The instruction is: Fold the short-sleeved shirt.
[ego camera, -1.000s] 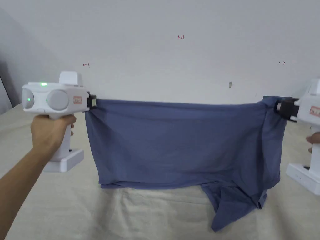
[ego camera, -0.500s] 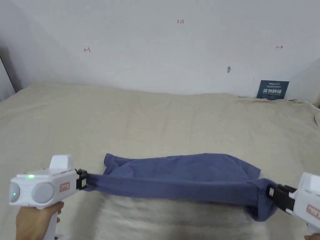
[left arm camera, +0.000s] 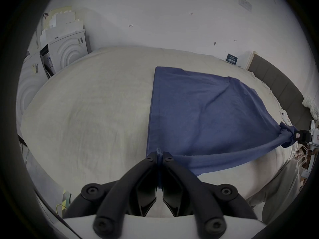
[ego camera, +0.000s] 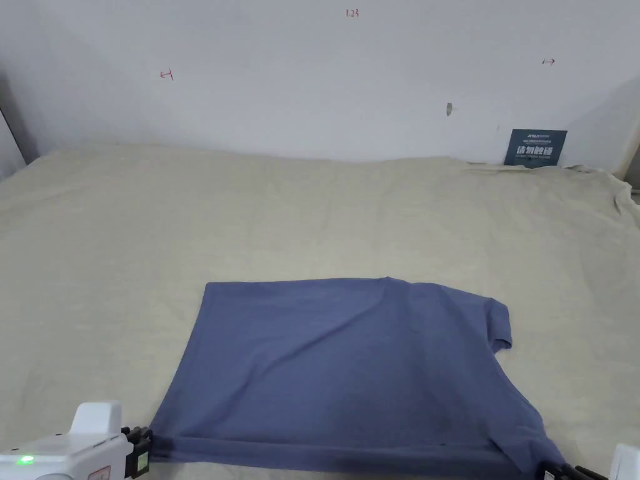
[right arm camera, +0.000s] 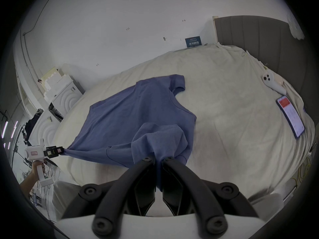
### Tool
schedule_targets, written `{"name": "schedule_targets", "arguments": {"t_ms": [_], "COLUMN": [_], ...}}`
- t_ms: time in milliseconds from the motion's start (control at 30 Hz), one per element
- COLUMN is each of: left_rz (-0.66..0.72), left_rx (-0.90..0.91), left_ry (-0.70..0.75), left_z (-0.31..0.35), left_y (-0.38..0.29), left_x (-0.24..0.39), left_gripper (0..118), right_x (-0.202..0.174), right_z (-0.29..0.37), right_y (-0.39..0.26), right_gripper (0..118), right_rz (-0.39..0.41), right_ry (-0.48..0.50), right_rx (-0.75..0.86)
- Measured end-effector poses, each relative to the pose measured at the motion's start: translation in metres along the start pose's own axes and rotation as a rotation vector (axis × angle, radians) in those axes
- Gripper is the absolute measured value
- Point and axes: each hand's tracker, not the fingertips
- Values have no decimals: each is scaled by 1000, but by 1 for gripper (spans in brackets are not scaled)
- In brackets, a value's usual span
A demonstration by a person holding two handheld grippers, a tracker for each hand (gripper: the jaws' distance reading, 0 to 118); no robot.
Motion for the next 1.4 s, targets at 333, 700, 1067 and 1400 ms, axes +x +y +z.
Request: {"name": "schedule_targets", "arguments": {"t_ms": [333, 700, 1067, 1400], "left_rz": [12, 8, 17, -85], "left_rx": [-43, -91, -1, 227], "left_ry": [11, 64, 39, 94], "left_z": [-3, -21, 14, 55], "left_y": [-25, -49, -17, 31], "left_x": [1, 14, 38, 70], "left_gripper": [2, 7, 106, 113], "right_x": [23, 30, -1, -51], "right_z": [-11, -50, -5, 40], "right_y": [-25, -49, -8, 49], "right_gripper": [3, 4, 93, 93], "right_rz": [-48, -74, 17, 106], "right_ry": [-37, -127, -105, -99], "right_rx": [-48, -155, 5, 266]}}
